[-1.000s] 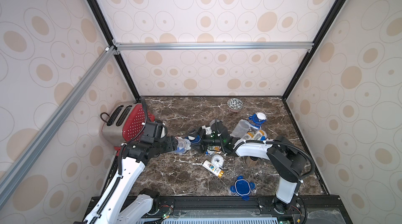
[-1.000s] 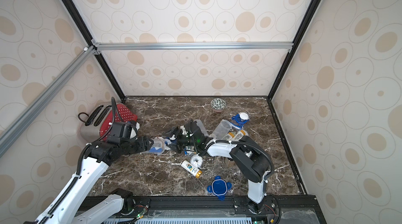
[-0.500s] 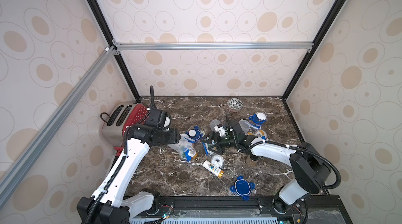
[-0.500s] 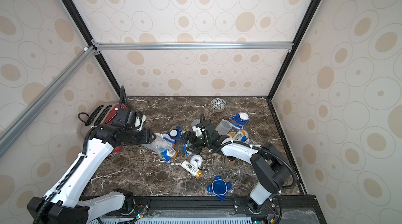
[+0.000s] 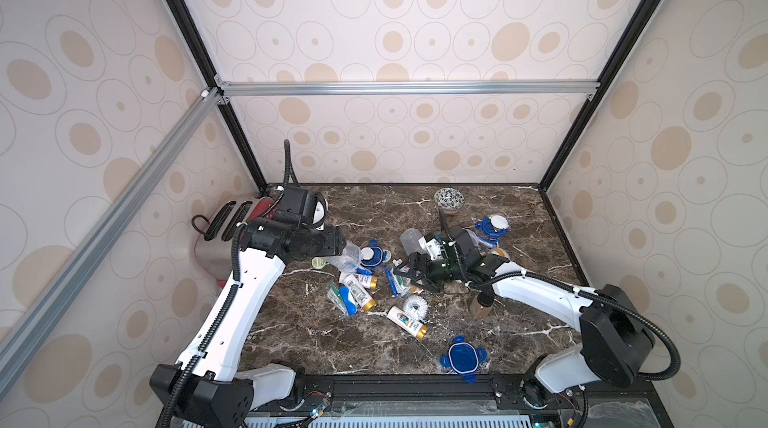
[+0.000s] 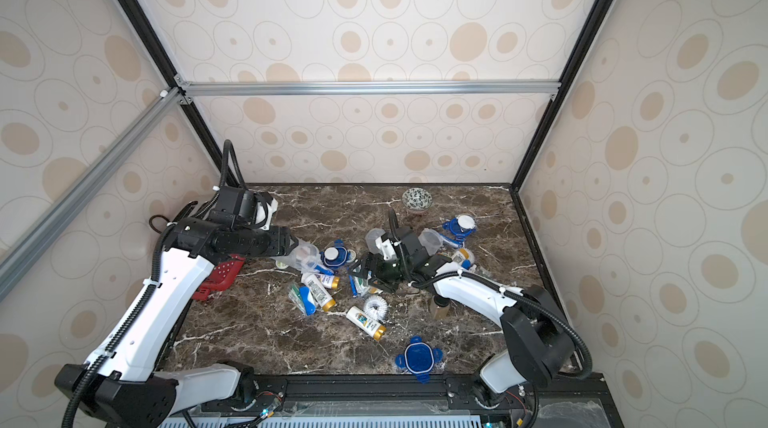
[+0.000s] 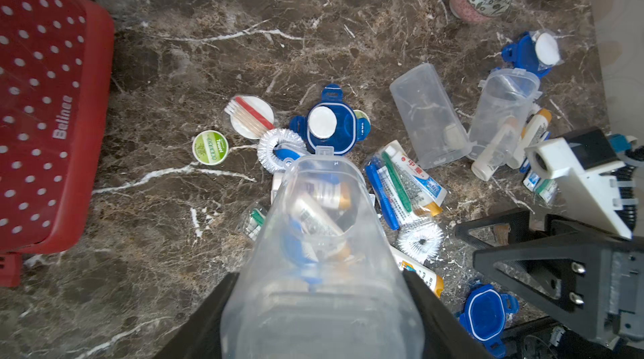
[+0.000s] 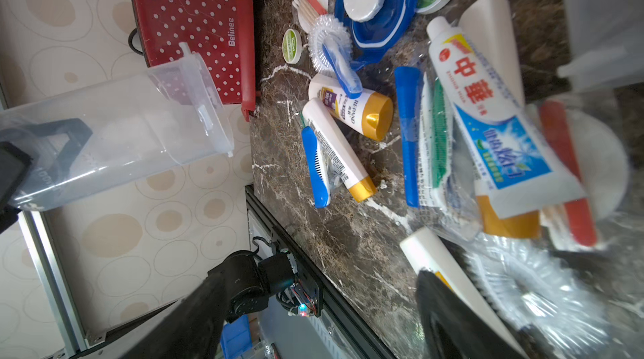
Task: Take out toiletry kits
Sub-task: 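Pour the toiletry kits out of the container, then place the container at the center of the board.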
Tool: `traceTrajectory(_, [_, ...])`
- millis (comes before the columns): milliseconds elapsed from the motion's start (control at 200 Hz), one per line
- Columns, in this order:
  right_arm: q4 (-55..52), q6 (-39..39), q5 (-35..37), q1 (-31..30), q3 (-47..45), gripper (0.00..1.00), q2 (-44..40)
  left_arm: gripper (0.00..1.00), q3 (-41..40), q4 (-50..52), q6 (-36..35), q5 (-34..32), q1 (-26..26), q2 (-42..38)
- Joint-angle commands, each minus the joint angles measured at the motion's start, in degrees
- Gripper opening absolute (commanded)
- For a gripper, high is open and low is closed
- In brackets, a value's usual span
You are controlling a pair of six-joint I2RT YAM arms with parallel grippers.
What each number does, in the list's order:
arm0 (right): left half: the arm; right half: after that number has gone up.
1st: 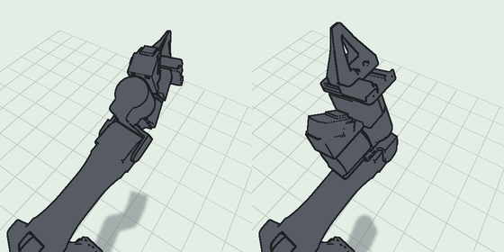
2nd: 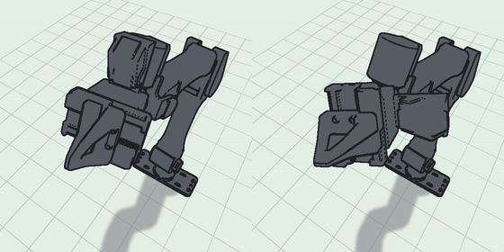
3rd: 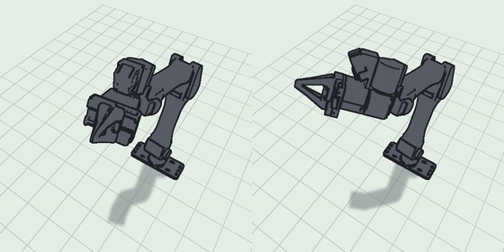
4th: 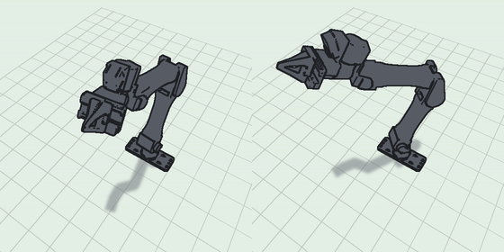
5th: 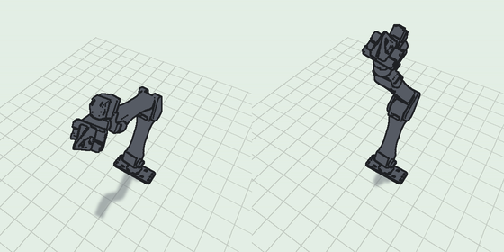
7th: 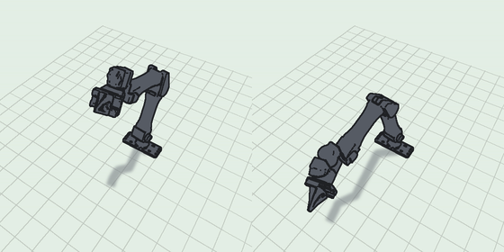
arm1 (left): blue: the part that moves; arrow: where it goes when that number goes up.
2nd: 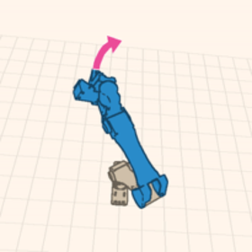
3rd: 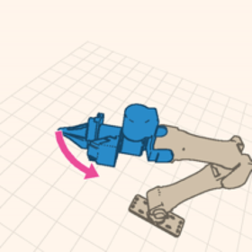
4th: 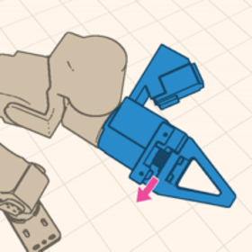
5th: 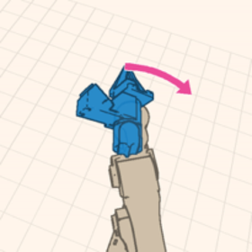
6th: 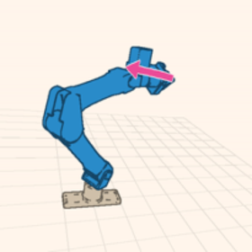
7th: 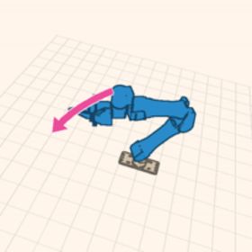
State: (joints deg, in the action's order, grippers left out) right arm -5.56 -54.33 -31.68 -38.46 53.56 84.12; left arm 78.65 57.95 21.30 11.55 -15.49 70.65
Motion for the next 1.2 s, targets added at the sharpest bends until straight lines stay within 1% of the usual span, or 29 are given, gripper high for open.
traceTrajectory(0, [-9.81, 11.31, 7.88, 0.32, 3.1, 0.87, -3.59, 0.24, -6.92, -9.68, 5.15, 6.02, -0.28, -3.02])
traceTrajectory(75, [-13.59, 15.85, 14.74, 0.53, 3.26, 0.87, -5.44, 0.24, -13.54, -19.59, 8.37, 5.63, -1.37, -4.9])
traceTrajectory(130, [-15.54, 18.83, 18.94, 0.69, 3.06, 0.87, -6.66, 0.24, -17.72, -26.55, 10.18, 1.64, -2.67, -6.18])
traceTrajectory(205, [-17.32, 21.94, 22.75, 1.03, 2.26, 0.87, -8.18, 0.24, -23.19, -34.68, 12.32, -3.75, -3.62, -7.27])
traceTrajectory(270, [-17.62, 23.81, 24.78, 1.36, 1.03, 0.87, -9.53, 0.24, -28.7, -43.57, 14.22, -5.9, -3.8, -8.09])
traceTrajectory(366, [-17.16, 25.78, 27.26, 1.71, -1.27, 0.87, -11.35, 0.25, -35.85, -55.39, 17.04, -6.13, -3.76, -8.81])
traceTrajectory(441, [-16.56, 26.5, 28.36, 1.98, -3.07, 0.87, -12.36, 0.26, -40.3, -61.75, 18.29, -6.98, -3.83, -9.36])
traceTrajectory(501, [-16.24, 27.02, 28.85, 2.07, -4.21, 0.87, -12.84, 0.27, -42.52, -64.42, 18.22, -7.75, -3.89, -8.91])
traceTrajectory(621, [-15.63, 27.63, 29.93, 2.35, -5.72, 0.87, -13.13, 0.31, -45.26, -66.4, 18.27, -6.72, -3.91, -7.17])
traceTrajectory(721, [-14.84, 27.71, 30.45, 2.49, -6.57, 0.87, -13.08, 0.33, -48.86, -68.42, 19.11, -6.54, -3.94, -7.43])
traceTrajectory(796, [-14.35, 27.92, 30.54, 2.63, -6.8, 0.87, -12.86, 0.38, -51.46, -69.29, 19.86, -6.07, -3.91, -7.67])
traceTrajectory(921, [-14.56, 28.55, 30.46, 2.82, -6.64, 0.87, -12.38, 0.58, -53.41, -66.55, 20.09, -5.23, -3.9, -9.29])
traceTrajectory(992, [-14.69, 28.96, 30.63, 2.97, -6.65, 0.89, -12.27, 0.75, -53.43, -63.19, 19.94, -5.9, -3.9, -10.99])
traceTrajectory(1102, [-14.83, 29.25, 30.93, 3.07, -6.58, 0.92, -12.44, 0.98, -52.46, -56.64, 20.02, -7.62, -3.94, -14.5])
traceTrajectory(1117, [-14.89, 29.28, 31.03, 3.17, -6.47, 0.93, -12.48, 0.99, -52.26, -55.49, 19.97, -7.86, -3.94, -15.03])
traceTrajectory(1197, [-15.03, 29.66, 31.29, 3.3, -6.37, 0.96, -13.14, 0.99, -51.24, -50.54, 19.73, -9.89, -3.94, -18.61])
